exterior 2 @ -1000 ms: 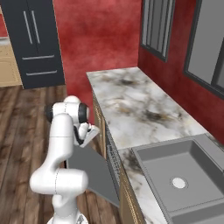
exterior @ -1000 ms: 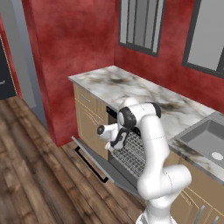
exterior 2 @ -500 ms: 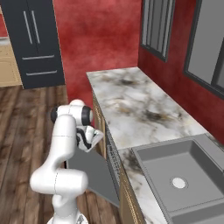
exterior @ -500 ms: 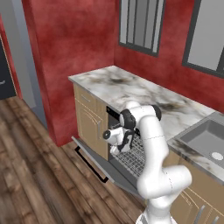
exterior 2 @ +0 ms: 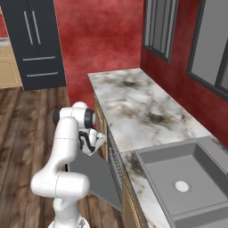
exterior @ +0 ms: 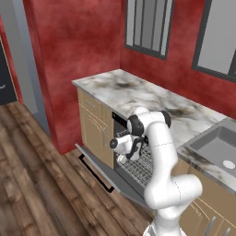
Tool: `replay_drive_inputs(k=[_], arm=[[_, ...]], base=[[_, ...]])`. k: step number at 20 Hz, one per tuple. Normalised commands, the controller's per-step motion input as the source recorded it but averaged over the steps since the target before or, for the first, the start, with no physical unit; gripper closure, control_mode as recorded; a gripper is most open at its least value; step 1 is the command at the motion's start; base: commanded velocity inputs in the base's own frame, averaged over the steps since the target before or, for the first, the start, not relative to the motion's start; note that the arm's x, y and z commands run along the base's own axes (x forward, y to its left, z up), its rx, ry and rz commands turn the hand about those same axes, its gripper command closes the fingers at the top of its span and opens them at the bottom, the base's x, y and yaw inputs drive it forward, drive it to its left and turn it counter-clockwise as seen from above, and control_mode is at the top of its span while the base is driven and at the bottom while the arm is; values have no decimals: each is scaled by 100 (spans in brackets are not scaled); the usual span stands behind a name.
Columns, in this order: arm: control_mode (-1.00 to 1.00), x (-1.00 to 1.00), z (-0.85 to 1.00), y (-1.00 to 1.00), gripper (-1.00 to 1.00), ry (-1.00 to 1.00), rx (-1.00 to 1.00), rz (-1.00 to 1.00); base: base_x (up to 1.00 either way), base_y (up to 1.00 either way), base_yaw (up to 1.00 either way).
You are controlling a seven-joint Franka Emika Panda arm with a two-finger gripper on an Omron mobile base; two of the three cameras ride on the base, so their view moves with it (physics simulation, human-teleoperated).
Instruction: Open the dishwasher door and pull out the top rack.
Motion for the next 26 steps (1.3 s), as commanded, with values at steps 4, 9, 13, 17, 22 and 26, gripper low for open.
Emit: replay_drive_inputs(k=[4, 9, 13, 17, 22, 26], arm=[[-100, 6, -1, -4, -100, -4, -4, 0], [-100, 1, -6, -5, -100, -3, -5, 0], [-100, 3, -7, -9, -100, -2, -4, 0], [-100, 10, -7, -7, -100, 0, -4, 0], [-100, 17, -8, -8, -100, 0, -2, 0], [-100, 19, -7, -11, -100, 0, -1, 0]], base=[[0, 0, 0], [0, 0, 0], [0, 0, 0], [0, 0, 0], [0, 0, 0], [0, 0, 0]])
